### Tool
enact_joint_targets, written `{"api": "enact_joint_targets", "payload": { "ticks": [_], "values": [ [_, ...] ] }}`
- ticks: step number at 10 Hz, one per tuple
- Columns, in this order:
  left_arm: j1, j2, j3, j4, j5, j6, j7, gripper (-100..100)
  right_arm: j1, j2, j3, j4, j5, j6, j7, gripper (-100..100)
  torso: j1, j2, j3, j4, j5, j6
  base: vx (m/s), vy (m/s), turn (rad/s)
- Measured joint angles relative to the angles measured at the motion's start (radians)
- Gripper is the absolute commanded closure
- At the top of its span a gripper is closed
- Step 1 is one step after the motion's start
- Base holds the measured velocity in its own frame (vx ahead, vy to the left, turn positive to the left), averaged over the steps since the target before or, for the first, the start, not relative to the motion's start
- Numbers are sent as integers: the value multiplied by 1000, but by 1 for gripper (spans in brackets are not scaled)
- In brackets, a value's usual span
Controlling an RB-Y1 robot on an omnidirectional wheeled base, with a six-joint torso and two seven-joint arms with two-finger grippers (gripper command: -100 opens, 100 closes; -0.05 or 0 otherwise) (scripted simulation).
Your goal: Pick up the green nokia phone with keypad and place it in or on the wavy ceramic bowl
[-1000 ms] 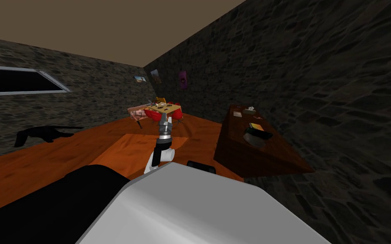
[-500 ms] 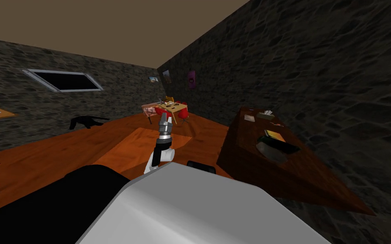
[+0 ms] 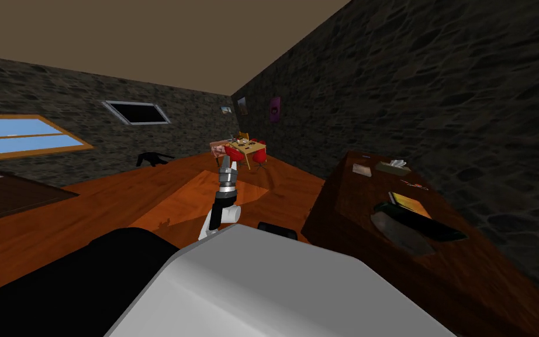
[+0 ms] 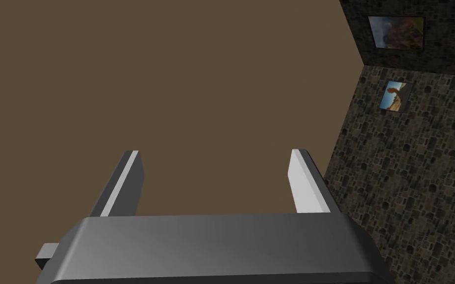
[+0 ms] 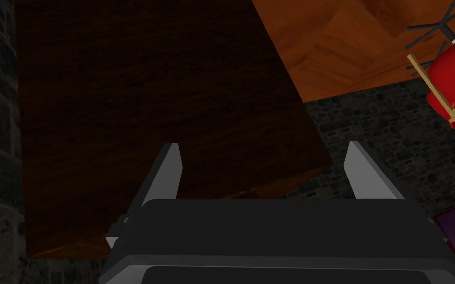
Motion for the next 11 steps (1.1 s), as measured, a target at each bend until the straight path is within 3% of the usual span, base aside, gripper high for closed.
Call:
{"api": "enact_joint_targets", "payload": {
  "ticks": [3,6,9,11],
  "values": [
    [0,0,0,0,0,0,0,0,82,-70,-55,97,24,-19,11,-100,-4,-1,-1,0,-1,-1,59,-94,289],
    [0,0,0,0,0,0,0,0,160,-116,-86,121,53,0,23,-100,-1,-1,-1,0,0,0,55,-93,359],
    [0,0,0,0,0,0,0,0,220,-189,-127,198,77,-8,37,-100,-4,-2,-1,0,-1,-1,39,-110,297],
    [0,0,0,0,0,0,0,0,261,-243,-157,217,89,-1,36,-100,-3,-1,-1,0,-1,-1,40,-139,417]
  ]
}}
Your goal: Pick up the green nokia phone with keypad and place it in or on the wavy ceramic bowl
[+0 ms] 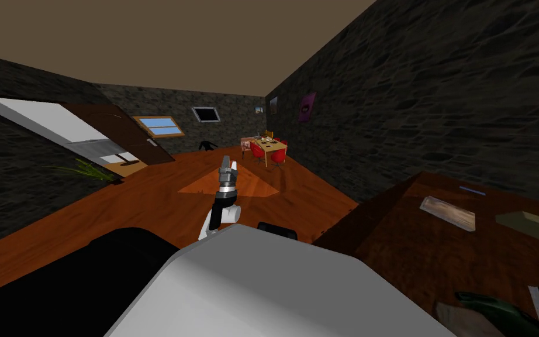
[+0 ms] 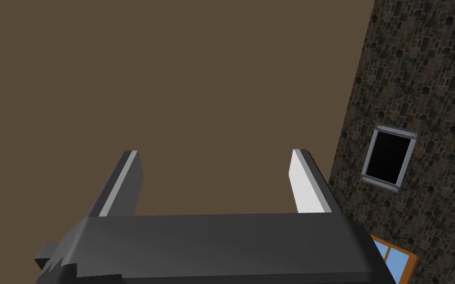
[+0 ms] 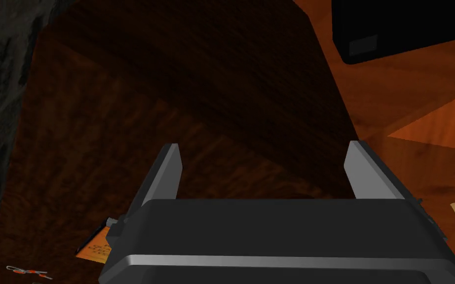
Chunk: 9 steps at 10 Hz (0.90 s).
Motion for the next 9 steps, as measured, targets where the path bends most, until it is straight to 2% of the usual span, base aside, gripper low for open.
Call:
{"api": "enact_joint_targets", "payload": {
  "ticks": [1,3,4,5,8,9],
  "values": [
    [0,0,0,0,0,0,0,0,35,-38,-26,12,9,6,-1,-100,-3,-2,-1,0,-1,0,31,-135,303],
    [0,0,0,0,0,0,0,0,68,-88,-49,38,22,2,14,-100,-1,0,0,0,0,0,-2,-110,330],
    [0,0,0,0,0,0,0,0,67,-111,-51,53,27,-1,21,-100,2,0,0,1,0,2,-5,-76,473],
    [0,0,0,0,0,0,0,0,73,-139,-55,71,35,-2,27,-100,3,0,0,0,0,0,-4,-75,143],
    [0,0,0,0,0,0,0,0,92,-213,-71,82,47,-1,35,-100,5,1,1,1,1,3,-21,-64,210],
    [0,0,0,0,0,0,0,0,97,-244,-72,79,53,3,35,-100,5,1,1,1,1,2,-51,-70,410]
  ]
}}
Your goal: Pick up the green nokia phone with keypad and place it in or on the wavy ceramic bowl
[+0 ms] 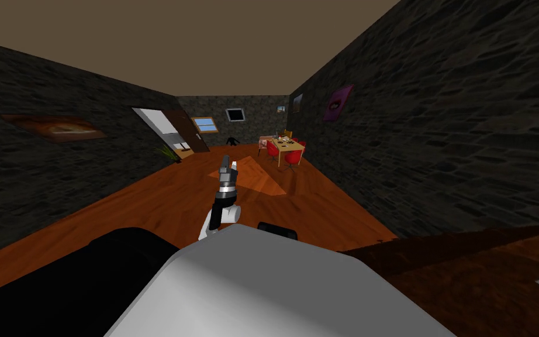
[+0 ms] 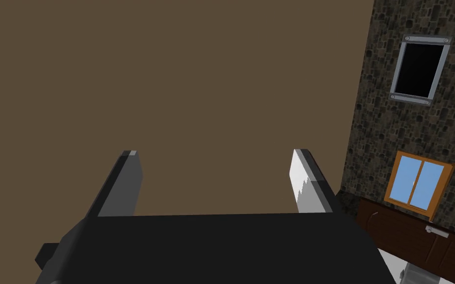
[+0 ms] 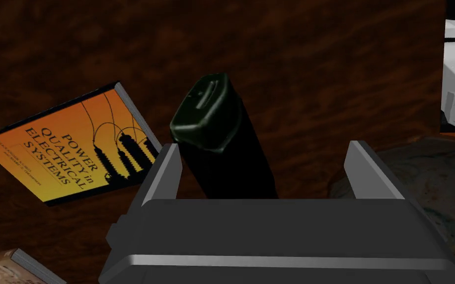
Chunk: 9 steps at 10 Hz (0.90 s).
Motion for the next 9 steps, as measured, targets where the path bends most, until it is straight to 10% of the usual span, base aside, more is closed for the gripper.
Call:
{"api": "enact_joint_targets", "payload": {
  "ticks": [7,8,9],
  "values": [
    [0,0,0,0,0,0,0,0,-26,-185,29,-44,26,-18,20,-100,5,1,1,1,1,2,-41,-13,116],
    [0,0,0,0,0,0,0,0,-29,-188,31,-45,26,-18,20,0,5,1,1,1,2,2,0,0,0],
    [0,0,0,0,0,0,0,0,-28,-187,30,-45,26,-18,20,-100,5,0,0,0,2,2,-8,-6,-18]
  ]
}}
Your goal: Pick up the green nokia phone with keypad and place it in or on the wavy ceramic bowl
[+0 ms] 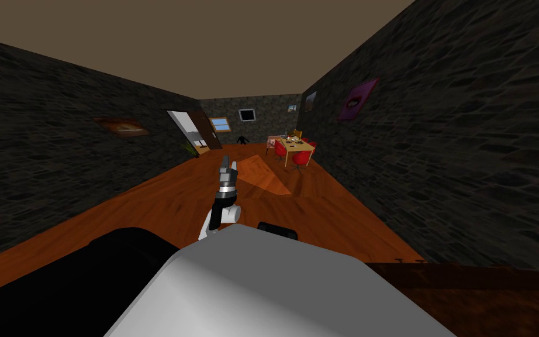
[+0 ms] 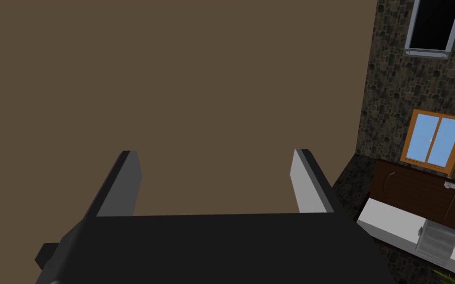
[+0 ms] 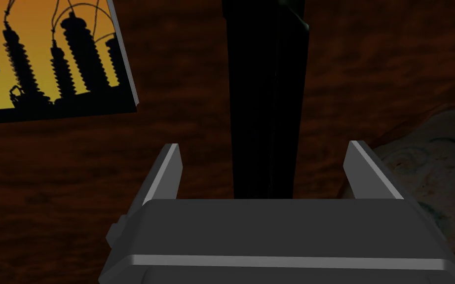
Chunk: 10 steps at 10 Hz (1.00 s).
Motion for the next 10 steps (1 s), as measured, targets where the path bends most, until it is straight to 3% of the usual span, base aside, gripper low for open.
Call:
{"api": "enact_joint_targets", "payload": {
  "ticks": [5,6,10],
  "values": [
    [0,0,0,0,0,0,0,0,-86,-24,85,-8,14,53,-16,-100,-1,0,0,0,0,0,-9,-7,-13],
    [0,0,0,0,0,0,0,0,-88,-24,87,-7,15,56,-17,100,0,0,0,0,0,0,0,0,0],
    [0,0,0,0,0,0,0,0,-88,-24,87,-8,15,54,-17,100,-1,0,0,0,0,0,0,0,0]
  ]
}}
